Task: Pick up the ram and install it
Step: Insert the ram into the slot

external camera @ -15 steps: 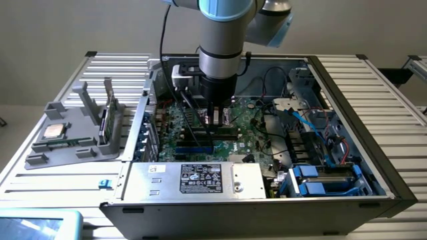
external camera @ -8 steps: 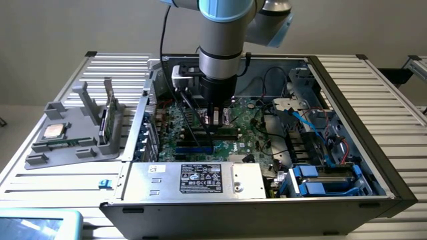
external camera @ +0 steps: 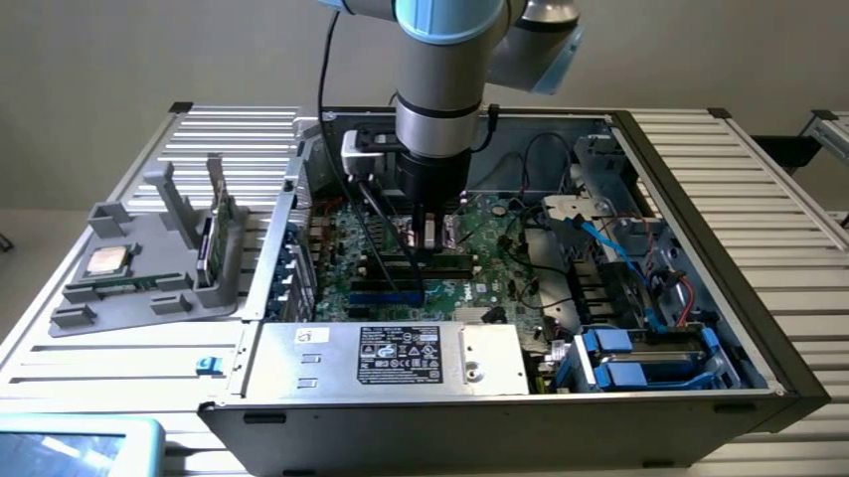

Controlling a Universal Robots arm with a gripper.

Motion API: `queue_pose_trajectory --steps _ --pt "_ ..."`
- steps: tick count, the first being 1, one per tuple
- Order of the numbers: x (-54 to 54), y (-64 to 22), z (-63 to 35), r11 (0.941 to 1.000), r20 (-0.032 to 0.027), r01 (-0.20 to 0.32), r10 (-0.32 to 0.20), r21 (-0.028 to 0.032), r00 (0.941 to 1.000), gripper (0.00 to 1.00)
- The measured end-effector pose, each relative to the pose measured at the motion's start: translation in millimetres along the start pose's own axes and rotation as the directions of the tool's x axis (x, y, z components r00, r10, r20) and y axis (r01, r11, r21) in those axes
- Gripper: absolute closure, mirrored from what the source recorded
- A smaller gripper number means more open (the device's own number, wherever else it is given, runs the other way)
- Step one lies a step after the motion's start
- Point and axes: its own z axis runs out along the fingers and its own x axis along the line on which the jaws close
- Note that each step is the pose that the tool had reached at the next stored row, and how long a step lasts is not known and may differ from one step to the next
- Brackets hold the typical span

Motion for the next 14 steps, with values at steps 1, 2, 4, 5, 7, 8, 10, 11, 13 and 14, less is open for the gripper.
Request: queue_pose_trajectory --steps 1,2,4,5,7,8,10,11,13,14 --pt "0.0 0.0 0.0 1.0 0.0 0.001 -0.001 0.0 1.0 0.89" --pt "0.0 0.0 0.1 1.0 0.0 0.001 -0.001 0.0 1.0 0.89" --pt "0.0 0.1 0.2 1.0 0.0 0.002 -0.002 0.0 1.0 0.89" --pt "0.0 0.1 0.2 1.0 -0.0001 0.002 -0.002 0.0 1.0 0.89" --pt "0.0 0.4 0.4 1.0 0.0 0.002 -0.002 0.0 1.0 0.89" --pt "0.0 0.5 0.4 1.0 0.0 0.002 -0.002 0.0 1.0 0.89" --pt "0.4 0.1 1.2 1.0 -0.0002 0.004 -0.004 0.0001 1.0 0.89" --pt "0.4 0.1 1.2 1.0 -0.0002 0.005 -0.005 0.0002 1.0 0.89" --pt "0.4 0.1 1.4 1.0 -0.0001 0.005 -0.005 0.0002 1.0 0.89" --pt "0.4 0.1 1.9 1.0 0.0003 0.005 -0.005 0.0004 1.0 0.89"
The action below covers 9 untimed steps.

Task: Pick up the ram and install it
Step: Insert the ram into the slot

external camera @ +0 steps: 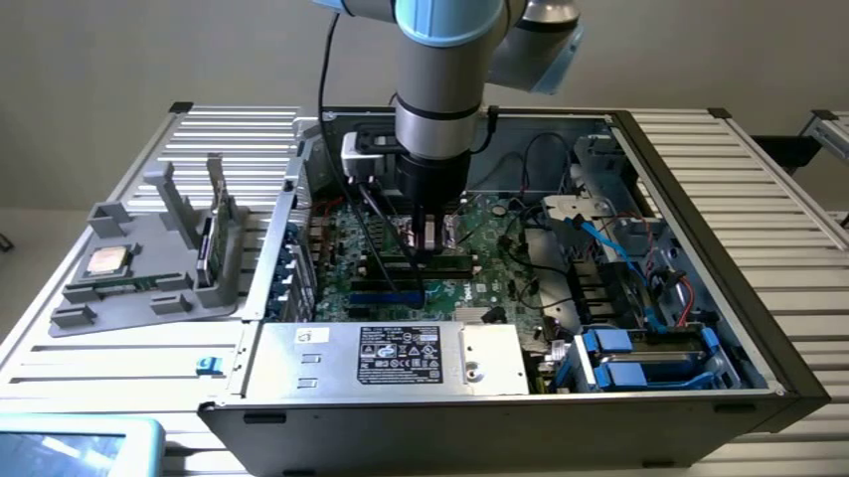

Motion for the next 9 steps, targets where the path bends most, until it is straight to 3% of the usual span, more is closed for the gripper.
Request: queue_pose_trajectory --steps 9 --pt "0.1 -0.1 1.0 1.0 -0.0005 0.001 -0.001 0.0002 1.0 0.89"
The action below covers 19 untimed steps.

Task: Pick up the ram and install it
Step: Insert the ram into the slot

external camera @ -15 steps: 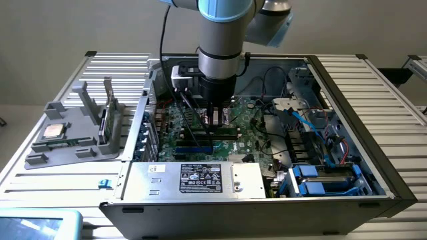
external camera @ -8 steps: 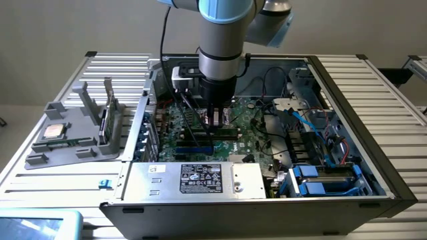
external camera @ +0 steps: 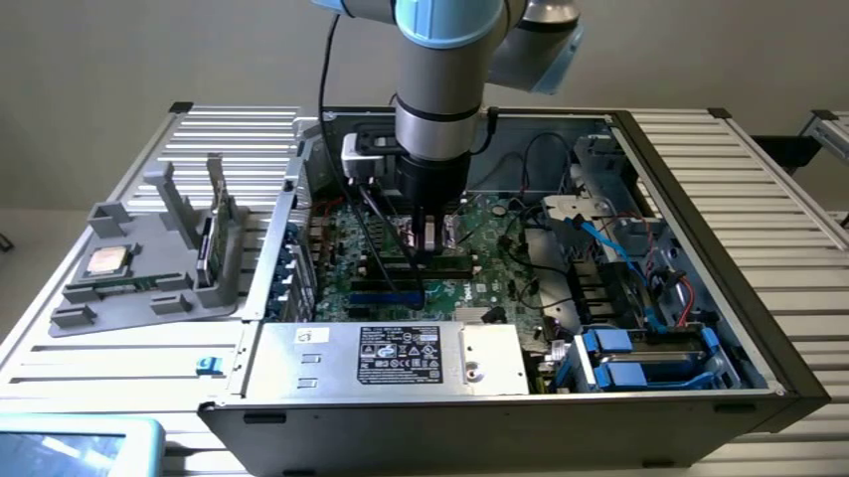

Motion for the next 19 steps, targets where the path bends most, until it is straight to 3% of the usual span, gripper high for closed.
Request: queue_pose_trajectory --steps 19 --pt "0.1 -0.1 3.0 1.0 -0.0003 0.001 -0.001 -0.0006 1.0 0.87"
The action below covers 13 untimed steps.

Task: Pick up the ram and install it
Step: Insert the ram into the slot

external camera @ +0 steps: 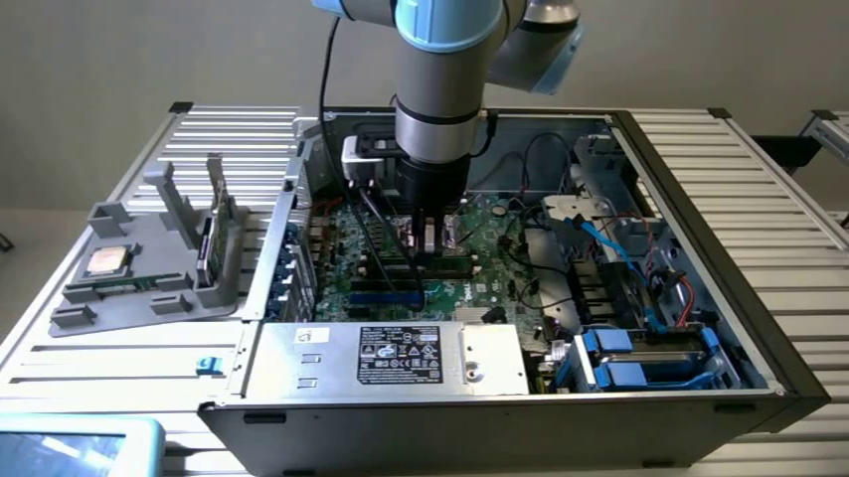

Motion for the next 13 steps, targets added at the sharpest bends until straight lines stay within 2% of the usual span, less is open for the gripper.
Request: queue_pose_trajectory --steps 1,2,13 --pt "0.0 0.0 0.0 1.0 -0.0001 0.0 0.0 0.0 1.0 0.87" --pt "0.0 0.0 0.0 1.0 -0.0001 0.0 0.0 0.0 1.0 0.81" --pt "0.0 0.0 0.0 1.0 0.0 0.0 0.0 0.0 1.0 0.81"
